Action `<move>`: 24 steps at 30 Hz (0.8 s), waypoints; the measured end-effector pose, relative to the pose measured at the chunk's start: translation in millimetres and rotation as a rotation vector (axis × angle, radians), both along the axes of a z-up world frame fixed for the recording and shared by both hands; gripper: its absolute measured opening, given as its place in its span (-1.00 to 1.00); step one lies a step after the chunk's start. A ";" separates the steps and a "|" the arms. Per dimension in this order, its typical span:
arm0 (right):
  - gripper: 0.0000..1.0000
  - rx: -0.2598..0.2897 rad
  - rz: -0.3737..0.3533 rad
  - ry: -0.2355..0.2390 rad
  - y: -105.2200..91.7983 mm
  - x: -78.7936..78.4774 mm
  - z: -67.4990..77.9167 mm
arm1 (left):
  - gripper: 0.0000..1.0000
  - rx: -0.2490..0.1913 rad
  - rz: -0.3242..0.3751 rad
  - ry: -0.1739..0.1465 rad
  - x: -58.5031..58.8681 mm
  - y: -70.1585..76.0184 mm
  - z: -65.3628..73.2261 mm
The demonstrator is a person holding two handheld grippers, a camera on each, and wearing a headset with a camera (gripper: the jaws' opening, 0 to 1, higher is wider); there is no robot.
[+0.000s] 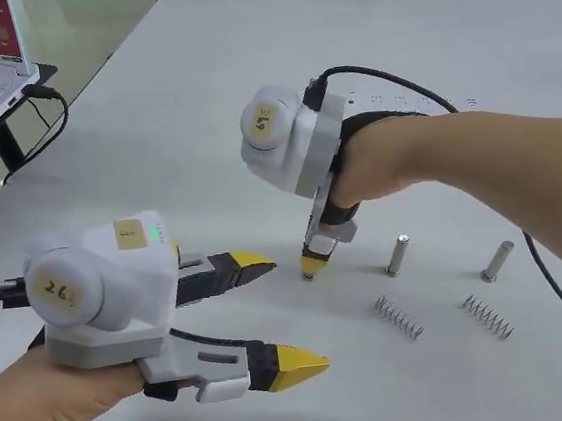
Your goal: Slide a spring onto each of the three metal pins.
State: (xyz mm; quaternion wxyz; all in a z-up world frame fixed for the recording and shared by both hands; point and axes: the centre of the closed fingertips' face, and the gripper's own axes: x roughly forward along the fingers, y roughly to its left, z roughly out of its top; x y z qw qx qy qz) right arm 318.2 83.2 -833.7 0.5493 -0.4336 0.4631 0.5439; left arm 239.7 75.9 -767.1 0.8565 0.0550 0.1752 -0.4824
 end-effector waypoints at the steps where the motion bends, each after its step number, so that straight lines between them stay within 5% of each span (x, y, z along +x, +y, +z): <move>1: -0.82 -0.001 0.003 0.001 -0.2 -0.5 0.0 | 0.19 0.000 0.000 0.000 0.0 -0.1 0.1; 24: -0.54 0.080 0.005 -0.034 1.6 0.0 20.4 | 0.19 0.002 -0.010 0.003 -2.7 -4.9 0.0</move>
